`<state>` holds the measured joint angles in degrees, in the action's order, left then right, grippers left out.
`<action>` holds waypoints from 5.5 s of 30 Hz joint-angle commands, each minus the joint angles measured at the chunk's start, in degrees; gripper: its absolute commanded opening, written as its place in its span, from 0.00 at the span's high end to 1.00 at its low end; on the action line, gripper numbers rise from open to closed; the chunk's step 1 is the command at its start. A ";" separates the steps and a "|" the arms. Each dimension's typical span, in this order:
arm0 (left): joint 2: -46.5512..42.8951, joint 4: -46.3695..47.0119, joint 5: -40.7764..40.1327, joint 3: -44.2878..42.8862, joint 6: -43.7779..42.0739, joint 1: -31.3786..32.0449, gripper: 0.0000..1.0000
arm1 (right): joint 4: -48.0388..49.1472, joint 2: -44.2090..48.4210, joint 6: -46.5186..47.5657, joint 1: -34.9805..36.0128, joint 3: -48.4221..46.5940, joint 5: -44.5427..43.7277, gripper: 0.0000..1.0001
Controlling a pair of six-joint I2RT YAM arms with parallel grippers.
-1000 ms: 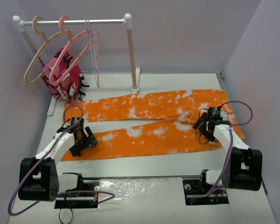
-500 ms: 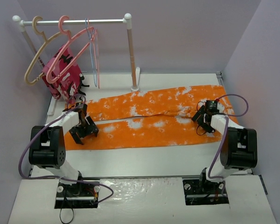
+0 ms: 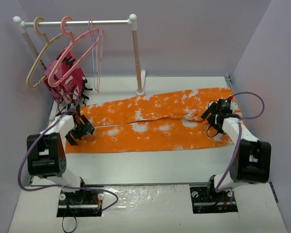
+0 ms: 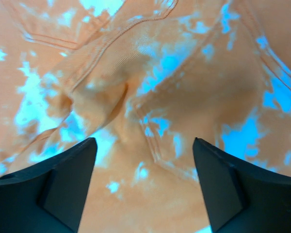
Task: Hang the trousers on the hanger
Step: Flatten out the trousers at the center of the board, then fold the trousers at the center of the board.
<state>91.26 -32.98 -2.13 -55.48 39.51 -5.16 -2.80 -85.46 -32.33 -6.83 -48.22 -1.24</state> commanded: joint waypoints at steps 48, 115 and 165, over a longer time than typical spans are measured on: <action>-0.72 6.89 3.36 8.91 4.54 -5.66 1.00 | -7.57 20.95 -2.65 -4.84 8.49 -0.77 0.19; -33.19 -17.81 -12.72 -0.11 3.03 -6.08 1.00 | -22.65 26.25 -6.15 -20.30 -4.73 -21.48 1.00; 2.43 -9.66 -20.78 -31.41 -5.06 -0.82 1.00 | -14.08 -7.04 0.69 -10.40 -25.41 -28.68 1.00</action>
<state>93.13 -46.07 -15.52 -80.76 36.04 -4.74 -22.64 -90.89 -31.55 -15.66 -69.50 -22.16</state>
